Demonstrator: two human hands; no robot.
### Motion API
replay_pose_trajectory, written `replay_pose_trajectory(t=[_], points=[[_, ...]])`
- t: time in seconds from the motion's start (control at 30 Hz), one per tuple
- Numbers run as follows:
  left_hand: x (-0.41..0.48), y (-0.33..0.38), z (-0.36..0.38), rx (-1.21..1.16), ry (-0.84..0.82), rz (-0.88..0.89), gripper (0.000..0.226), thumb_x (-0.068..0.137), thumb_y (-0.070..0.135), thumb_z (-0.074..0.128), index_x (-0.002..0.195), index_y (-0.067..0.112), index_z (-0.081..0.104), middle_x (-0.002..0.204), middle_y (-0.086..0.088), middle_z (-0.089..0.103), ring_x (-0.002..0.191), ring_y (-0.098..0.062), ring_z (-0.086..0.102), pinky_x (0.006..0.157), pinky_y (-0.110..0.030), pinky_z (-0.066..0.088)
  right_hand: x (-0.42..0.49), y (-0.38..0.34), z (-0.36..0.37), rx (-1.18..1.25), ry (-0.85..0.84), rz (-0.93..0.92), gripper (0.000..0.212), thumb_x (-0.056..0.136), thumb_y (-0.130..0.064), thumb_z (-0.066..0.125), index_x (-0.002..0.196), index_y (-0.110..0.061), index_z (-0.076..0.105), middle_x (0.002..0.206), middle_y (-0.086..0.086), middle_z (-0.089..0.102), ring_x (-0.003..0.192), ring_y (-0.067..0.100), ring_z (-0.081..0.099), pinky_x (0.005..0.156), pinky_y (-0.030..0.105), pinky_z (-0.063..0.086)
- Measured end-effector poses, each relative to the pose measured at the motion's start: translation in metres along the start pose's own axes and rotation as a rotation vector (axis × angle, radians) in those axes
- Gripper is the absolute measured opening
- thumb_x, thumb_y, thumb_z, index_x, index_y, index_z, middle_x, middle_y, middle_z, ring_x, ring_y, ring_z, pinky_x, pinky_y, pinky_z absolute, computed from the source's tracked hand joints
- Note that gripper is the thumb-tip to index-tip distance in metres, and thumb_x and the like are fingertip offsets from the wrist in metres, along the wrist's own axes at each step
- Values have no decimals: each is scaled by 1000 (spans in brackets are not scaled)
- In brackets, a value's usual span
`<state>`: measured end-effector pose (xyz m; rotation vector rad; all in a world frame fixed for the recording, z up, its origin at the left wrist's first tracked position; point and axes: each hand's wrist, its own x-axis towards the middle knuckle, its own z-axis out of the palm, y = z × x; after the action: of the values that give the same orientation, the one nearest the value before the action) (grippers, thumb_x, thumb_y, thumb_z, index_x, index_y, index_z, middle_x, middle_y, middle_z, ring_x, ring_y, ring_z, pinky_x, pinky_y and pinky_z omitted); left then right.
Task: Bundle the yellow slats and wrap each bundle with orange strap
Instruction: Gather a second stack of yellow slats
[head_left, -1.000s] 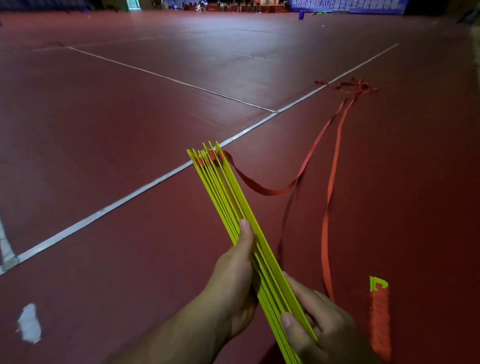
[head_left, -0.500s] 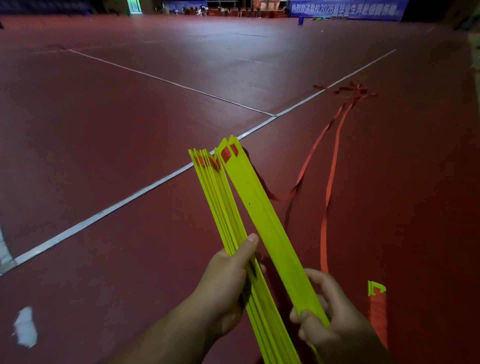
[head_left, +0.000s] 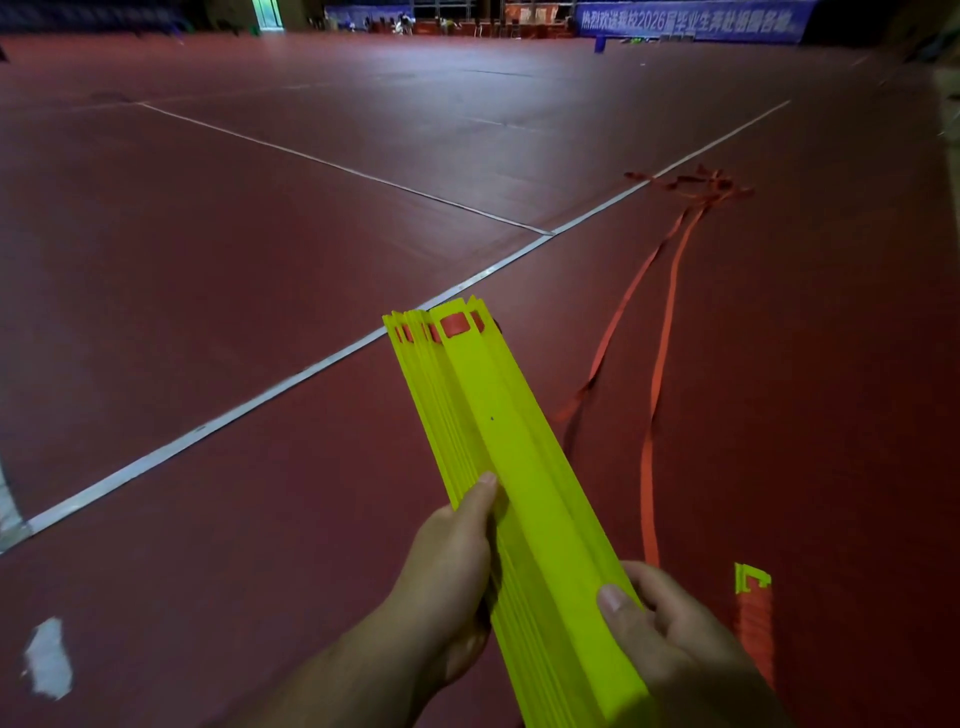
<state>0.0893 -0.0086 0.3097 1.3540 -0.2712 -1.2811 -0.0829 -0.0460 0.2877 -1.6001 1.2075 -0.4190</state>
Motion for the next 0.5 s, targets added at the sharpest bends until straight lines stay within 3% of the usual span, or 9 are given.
replay_pose_trajectory(t=[0.03, 0.1, 0.2, 0.3, 0.37, 0.5], points=[[0, 0, 0, -8, 8, -4, 40, 103, 38, 47, 111, 4, 68, 98, -17, 76, 93, -33, 74, 91, -53, 56, 1, 2, 0, -31, 21, -8, 10, 94, -36, 59, 103, -38, 63, 80, -23, 72, 69, -6, 66, 64, 12, 45], [0, -1, 1, -28, 31, -3, 38, 103, 34, 48, 110, 3, 69, 98, -19, 76, 92, -34, 74, 90, -54, 56, 2, 7, 2, -109, 52, -28, 20, 92, -26, 62, 104, -42, 60, 82, -28, 69, 73, -8, 64, 68, 12, 46], [-1, 0, 2, -31, 25, 5, 29, 100, 25, 55, 105, 1, 70, 93, -21, 75, 85, -35, 74, 81, -53, 59, 1, 11, 7, -175, 116, -59, 29, 84, -30, 70, 99, -51, 57, 83, -25, 68, 80, -3, 65, 76, 18, 49], [-3, 0, 2, -17, 14, 11, 15, 95, 15, 62, 94, 2, 71, 79, -18, 72, 70, -30, 71, 67, -46, 61, 0, 11, 9, -206, 220, -132, 38, 72, -39, 74, 93, -62, 52, 82, -24, 64, 77, -2, 62, 68, 6, 42], [-4, 1, 2, -47, 2, -4, 21, 94, 17, 64, 101, -1, 71, 92, -27, 73, 83, -37, 72, 79, -58, 59, 1, 12, 11, -227, 325, -177, 40, 69, -41, 77, 97, -56, 52, 69, -14, 63, 64, 3, 58, 64, 6, 41], [-7, 3, 2, -114, -42, -40, 35, 93, 28, 65, 112, -1, 69, 105, -26, 73, 97, -41, 72, 87, -62, 55, 2, 13, 14, -231, 398, -257, 59, 53, -70, 51, 107, -46, 54, 89, -21, 59, 76, 3, 52, 69, 2, 39]])
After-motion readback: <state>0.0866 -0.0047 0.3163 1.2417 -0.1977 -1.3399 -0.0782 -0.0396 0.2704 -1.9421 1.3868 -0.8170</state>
